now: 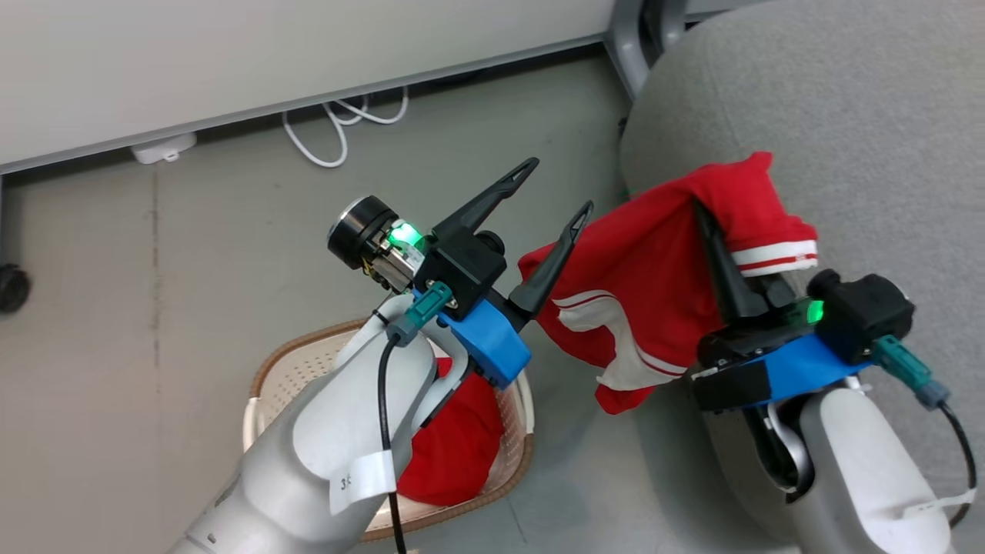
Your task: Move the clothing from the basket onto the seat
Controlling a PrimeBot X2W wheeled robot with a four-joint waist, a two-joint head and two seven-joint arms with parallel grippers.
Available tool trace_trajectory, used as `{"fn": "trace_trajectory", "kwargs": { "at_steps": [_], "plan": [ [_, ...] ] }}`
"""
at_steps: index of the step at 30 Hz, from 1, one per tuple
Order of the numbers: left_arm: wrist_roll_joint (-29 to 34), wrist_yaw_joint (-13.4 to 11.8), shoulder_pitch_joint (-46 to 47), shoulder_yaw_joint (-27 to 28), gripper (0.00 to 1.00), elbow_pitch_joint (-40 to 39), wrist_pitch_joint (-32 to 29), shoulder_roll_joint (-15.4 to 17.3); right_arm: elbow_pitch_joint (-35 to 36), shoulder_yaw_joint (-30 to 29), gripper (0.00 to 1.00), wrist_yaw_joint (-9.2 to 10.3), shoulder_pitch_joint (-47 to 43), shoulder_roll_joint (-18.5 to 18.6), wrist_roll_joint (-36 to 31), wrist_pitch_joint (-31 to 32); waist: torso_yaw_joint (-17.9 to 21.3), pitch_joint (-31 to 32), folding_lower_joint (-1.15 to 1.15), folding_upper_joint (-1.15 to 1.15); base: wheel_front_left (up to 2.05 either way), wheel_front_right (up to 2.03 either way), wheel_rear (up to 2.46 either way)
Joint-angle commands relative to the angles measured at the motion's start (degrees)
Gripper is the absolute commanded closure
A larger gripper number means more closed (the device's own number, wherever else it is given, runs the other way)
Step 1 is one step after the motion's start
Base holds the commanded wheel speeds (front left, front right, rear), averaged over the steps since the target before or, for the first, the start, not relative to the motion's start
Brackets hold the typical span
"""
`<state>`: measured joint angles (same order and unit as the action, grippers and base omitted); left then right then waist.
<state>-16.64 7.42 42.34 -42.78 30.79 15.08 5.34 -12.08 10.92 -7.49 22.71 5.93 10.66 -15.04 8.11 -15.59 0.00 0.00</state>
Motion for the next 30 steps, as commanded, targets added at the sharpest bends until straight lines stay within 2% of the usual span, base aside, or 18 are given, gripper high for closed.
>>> {"fn": "trace_trajectory", "kwargs": {
  "at_steps": [1,13,24,30],
  "plan": [
    [0.32,0.06,-0.33,-0.38,0.00,-0.43,0.14,0.35,0.91,-1.38,1.00,-0.01,-0.81,0.05,-0.07,-0.22,2.01,-1.35,0.00,0.00,0.00,0.00,0.00],
    [-0.08,0.06,-0.62,-3.66,0.00,-0.58,0.15,0.40,4.23,-8.45,1.00,-0.01,-4.21,-1.36,-0.23,-0.22,7.53,-3.17,0.00,0.00,0.00,0.00,0.00],
    [-0.20,0.06,-1.05,-3.62,0.00,-1.01,0.15,0.64,5.22,-9.94,1.00,-0.01,-5.78,-2.20,-0.99,-0.22,8.62,-3.06,0.00,0.00,0.00,0.00,0.00],
    [0.91,0.06,0.33,-3.17,0.00,-1.90,0.15,0.95,7.36,-10.90,1.00,-0.01,-1.53,-1.31,-1.81,-0.22,8.15,-4.97,0.00,0.00,0.00,0.00,0.00]
  ]
}}
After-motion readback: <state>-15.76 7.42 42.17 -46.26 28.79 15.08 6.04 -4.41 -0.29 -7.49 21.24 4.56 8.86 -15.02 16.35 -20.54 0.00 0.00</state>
